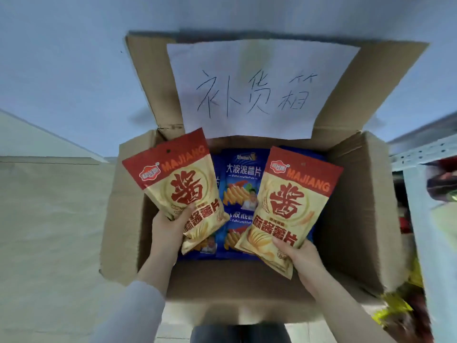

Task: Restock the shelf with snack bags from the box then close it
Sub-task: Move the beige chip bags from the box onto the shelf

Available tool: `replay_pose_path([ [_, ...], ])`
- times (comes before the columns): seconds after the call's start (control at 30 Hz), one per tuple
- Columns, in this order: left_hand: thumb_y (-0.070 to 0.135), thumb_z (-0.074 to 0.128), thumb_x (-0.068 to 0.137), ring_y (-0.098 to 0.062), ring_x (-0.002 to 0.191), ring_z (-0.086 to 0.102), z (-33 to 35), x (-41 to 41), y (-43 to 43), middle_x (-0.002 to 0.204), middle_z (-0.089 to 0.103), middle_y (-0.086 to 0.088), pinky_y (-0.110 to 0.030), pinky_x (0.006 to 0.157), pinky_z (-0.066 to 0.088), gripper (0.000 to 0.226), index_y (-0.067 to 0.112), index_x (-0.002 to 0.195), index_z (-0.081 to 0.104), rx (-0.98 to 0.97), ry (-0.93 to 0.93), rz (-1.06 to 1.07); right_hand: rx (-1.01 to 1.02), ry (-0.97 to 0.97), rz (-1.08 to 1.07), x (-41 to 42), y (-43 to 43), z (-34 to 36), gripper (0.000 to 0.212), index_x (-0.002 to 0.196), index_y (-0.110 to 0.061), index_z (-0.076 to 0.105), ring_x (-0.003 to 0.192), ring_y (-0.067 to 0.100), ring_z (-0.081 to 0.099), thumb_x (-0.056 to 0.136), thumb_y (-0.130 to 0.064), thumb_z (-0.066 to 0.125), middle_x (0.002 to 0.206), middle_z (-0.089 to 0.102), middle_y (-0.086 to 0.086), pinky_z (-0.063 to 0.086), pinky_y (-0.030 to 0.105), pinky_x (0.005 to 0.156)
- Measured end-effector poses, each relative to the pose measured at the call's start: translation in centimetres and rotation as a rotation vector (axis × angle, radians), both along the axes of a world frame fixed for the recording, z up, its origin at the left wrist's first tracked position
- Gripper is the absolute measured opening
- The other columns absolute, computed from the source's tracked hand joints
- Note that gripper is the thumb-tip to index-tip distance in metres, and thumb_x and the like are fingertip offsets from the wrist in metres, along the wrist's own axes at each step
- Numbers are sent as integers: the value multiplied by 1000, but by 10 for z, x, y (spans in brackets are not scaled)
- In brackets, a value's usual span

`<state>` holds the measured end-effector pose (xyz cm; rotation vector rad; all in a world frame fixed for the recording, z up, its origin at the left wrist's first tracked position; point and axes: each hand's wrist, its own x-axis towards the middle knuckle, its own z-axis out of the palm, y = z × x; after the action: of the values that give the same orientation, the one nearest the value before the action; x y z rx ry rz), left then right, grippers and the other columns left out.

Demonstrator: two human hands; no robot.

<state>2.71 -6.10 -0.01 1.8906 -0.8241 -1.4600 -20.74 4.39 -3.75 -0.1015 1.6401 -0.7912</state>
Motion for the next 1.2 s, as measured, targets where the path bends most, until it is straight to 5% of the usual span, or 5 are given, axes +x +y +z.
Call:
replay_pose_path([
  [0.2,22,70,83,8,76,63,132,-39,25,83,65,20,-8,57,48,15,28,93,61,-242,86,-233,-96,-10,-161,-7,78,103,38,110,-7,63,98,24,67,74,-11,73,107,71,9,51,40,88],
  [0.5,20,75,77,5,72,65,320,-146,114,76,66,22,-16,63,53,17,31,82,63,-588,313,-593,-222,380,-482,-41,237,281,46,98,0,64,77,28,63,65,-27,82,87,70,12,50,31,62],
  [0.6,21,74,78,8,68,65,369,-197,166,74,65,20,-8,58,50,18,34,76,62,-686,400,-762,-219,516,-623,-73,301,329,56,95,4,63,86,38,67,59,-34,84,91,71,18,55,49,79],
  [0.93,24,73,79,1,75,69,463,-384,412,77,71,16,-18,66,55,9,29,83,67,-777,680,-1177,-336,784,-974,-157,559,433,17,85,-10,64,58,8,69,74,-17,75,73,71,0,49,17,48],
  [1.2,25,74,78,-9,77,69,455,-503,591,81,71,7,-29,69,55,9,24,80,65,-677,706,-1456,-228,825,-1270,-211,738,441,24,89,-6,65,79,28,69,72,-21,76,85,73,12,56,40,75],
])
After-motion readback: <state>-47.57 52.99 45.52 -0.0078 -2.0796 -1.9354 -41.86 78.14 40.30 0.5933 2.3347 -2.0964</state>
